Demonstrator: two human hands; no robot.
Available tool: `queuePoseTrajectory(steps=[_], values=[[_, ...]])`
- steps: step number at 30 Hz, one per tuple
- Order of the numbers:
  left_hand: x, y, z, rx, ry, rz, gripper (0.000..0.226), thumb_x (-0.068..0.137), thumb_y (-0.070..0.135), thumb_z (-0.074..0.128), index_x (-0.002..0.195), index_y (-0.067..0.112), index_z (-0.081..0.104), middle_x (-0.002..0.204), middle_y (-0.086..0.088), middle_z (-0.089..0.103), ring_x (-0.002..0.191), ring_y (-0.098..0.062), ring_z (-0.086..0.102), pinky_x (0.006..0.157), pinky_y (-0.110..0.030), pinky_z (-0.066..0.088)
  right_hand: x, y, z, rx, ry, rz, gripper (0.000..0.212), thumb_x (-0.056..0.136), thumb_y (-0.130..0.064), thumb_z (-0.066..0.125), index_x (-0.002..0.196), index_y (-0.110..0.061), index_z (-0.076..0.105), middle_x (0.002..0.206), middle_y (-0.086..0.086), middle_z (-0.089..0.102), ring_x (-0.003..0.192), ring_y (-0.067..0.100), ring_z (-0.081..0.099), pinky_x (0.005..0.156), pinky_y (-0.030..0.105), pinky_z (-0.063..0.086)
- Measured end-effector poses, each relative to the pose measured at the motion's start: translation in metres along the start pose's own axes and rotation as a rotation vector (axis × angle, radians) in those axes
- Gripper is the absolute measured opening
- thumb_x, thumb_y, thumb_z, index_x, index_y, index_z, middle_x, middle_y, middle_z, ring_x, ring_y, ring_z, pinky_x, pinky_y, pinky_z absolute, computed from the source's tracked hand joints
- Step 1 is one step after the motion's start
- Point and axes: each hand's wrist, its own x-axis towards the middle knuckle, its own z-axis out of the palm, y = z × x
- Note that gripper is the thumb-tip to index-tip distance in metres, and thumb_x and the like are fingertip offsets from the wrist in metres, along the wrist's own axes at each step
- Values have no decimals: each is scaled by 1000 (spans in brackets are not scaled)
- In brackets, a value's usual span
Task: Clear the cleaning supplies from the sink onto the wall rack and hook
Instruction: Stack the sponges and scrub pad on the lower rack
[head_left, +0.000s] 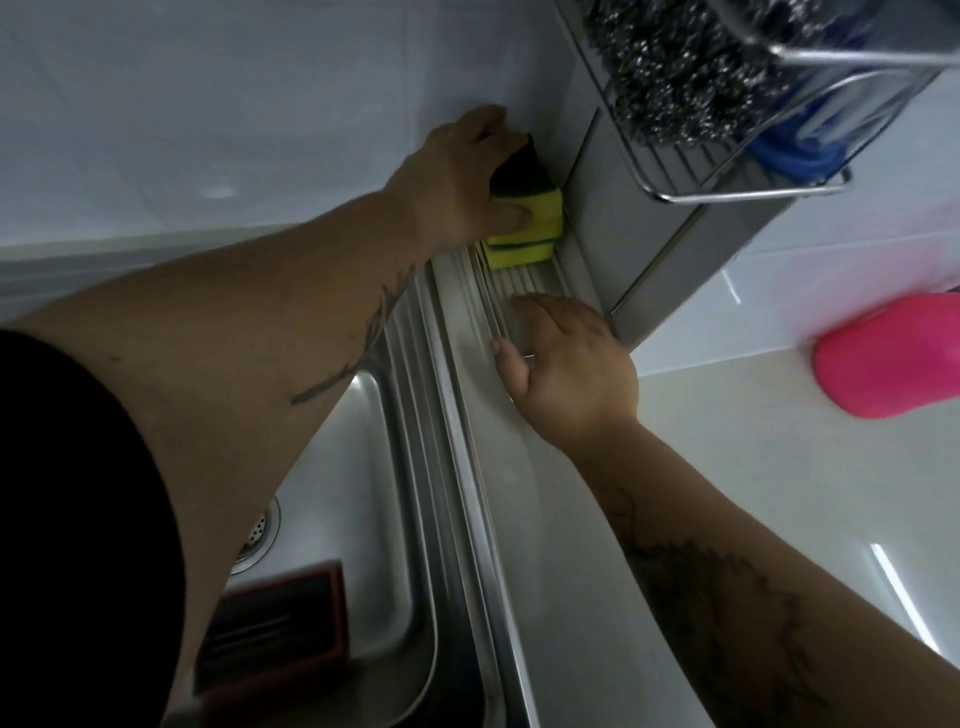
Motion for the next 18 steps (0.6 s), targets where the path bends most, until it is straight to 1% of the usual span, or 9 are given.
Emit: queuePoseTrajectory(steps=[3,6,9,12,14,16,17,18], values=[[-9,12,-15,54,-20,6,92,78,58,68,152,19,29,161,-17,18,147,-31,18,119,-44,23,0,0,-8,57,-40,-1,46,94,-42,52,125,-8,59,127,11,62,123,30,50,95,41,46],[-25,26,-37,2,-2,-31,93,77,58,68,151,17,31,161,-17,15,148,-31,17,119,-45,22,-8,-3,-21,100,11,-49,41,95,-36,55,120,-3,61,120,15,64,116,34,54,95,44,47],[-53,31,-54,-57,52,-86,87,83,56,63,152,17,28,162,-14,15,148,-27,16,119,-37,14,-25,-13,-33,86,87,-89,39,94,-32,56,120,-4,62,119,15,65,113,32,56,97,40,44],[-99,20,-59,-118,21,-128,80,88,52,61,152,20,26,161,-10,18,148,-20,15,115,-30,10,-48,-31,-35,88,115,-143,39,92,-29,58,122,-5,62,122,13,64,114,29,55,100,35,38],[-137,8,-57,-113,-50,-167,80,86,47,65,151,20,28,160,-9,21,147,-21,18,117,-32,15,-63,-46,-31,121,73,-180,41,92,-30,56,124,-6,61,125,12,63,117,27,54,103,35,37],[-175,-5,-49,-101,-120,-200,80,83,42,71,150,19,33,157,-8,30,144,-22,28,117,-37,25,-78,-62,-21,149,-14,-189,44,90,-32,55,127,-8,59,130,11,59,121,26,51,105,38,38],[-194,-12,-44,-97,-156,-230,82,81,41,72,150,19,33,156,-6,34,143,-22,32,116,-38,28,-85,-68,-15,147,-62,-180,47,89,-34,55,129,-10,56,133,11,57,125,27,49,106,40,39],[-214,-18,-39,-95,-194,-271,84,80,41,73,150,20,31,156,-6,35,141,-21,34,115,-34,29,-92,-73,-7,131,-119,-159,51,88,-38,55,132,-12,52,139,11,52,130,27,44,108,44,38]])
